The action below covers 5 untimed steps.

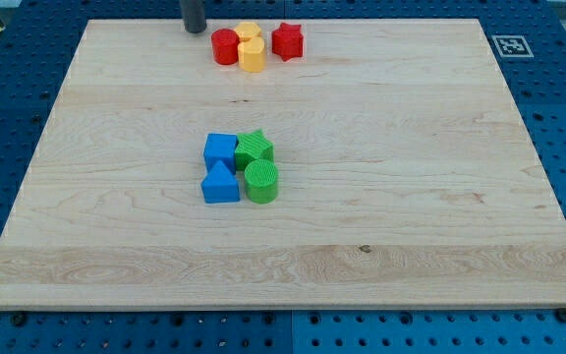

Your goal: Push red star along with yellow heart down a bit

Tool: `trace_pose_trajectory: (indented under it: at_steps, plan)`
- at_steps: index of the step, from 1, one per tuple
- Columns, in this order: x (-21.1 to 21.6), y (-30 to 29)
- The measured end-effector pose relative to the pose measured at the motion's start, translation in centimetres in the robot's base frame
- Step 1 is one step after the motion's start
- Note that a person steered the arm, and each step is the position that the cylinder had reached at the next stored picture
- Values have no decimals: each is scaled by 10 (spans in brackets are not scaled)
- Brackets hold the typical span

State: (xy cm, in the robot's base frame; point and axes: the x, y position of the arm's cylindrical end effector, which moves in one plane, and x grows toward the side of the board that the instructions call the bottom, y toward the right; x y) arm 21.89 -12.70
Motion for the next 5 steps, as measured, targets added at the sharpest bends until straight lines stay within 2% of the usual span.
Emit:
trace_pose_trajectory:
  at_steps: [2, 3, 4, 5]
  plan:
    - [75, 85]
    - [81, 91]
    - [64, 53]
    - [34, -10]
